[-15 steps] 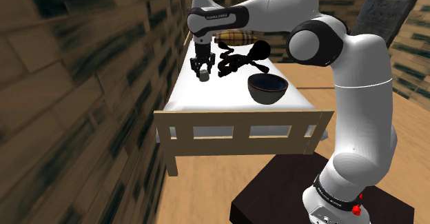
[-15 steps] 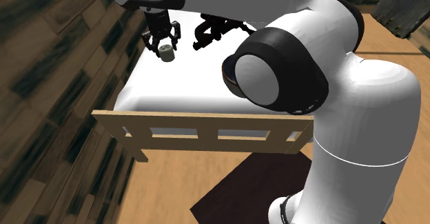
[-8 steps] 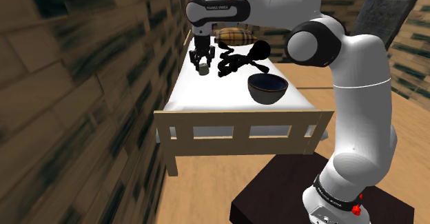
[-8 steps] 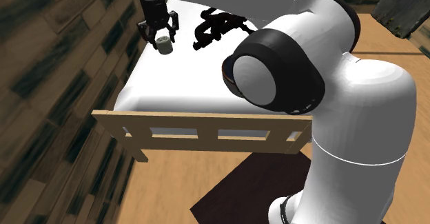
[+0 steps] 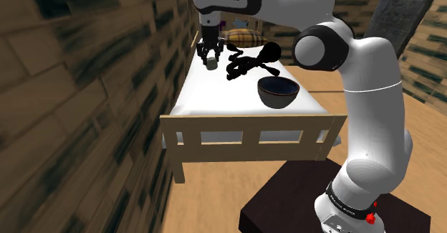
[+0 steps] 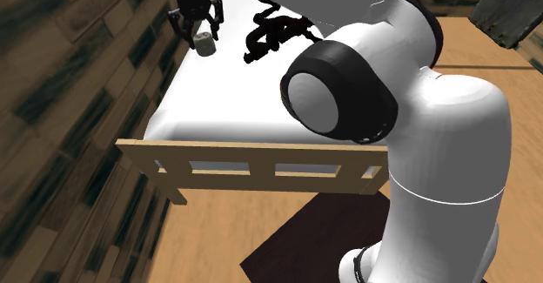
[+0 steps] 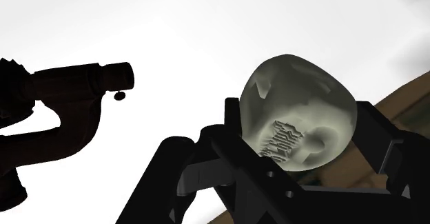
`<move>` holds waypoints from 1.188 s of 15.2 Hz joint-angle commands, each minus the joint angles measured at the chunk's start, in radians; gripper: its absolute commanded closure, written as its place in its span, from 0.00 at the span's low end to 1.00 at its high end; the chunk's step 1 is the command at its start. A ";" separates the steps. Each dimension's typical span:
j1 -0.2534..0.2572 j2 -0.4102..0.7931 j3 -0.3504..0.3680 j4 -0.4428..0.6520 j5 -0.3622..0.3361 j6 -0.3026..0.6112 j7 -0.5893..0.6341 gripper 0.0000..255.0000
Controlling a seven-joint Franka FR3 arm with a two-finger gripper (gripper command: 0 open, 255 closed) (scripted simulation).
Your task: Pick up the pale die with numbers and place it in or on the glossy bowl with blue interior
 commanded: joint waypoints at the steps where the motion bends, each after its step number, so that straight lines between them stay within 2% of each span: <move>1: 0.001 0.015 0.000 0.051 -0.001 -0.036 0.000 1.00; 5: 0.004 0.051 -0.001 0.154 -0.002 -0.104 -0.001 1.00; 7: -0.020 -0.079 -0.004 -0.050 0.005 -0.030 -0.022 1.00; 10: -0.051 -0.225 -0.013 -0.263 0.014 0.037 -0.059 1.00; 14: -0.086 -0.384 -0.034 -0.474 0.021 0.090 -0.113 1.00; 18: -0.117 -0.522 -0.061 -0.640 0.023 0.119 -0.171 1.00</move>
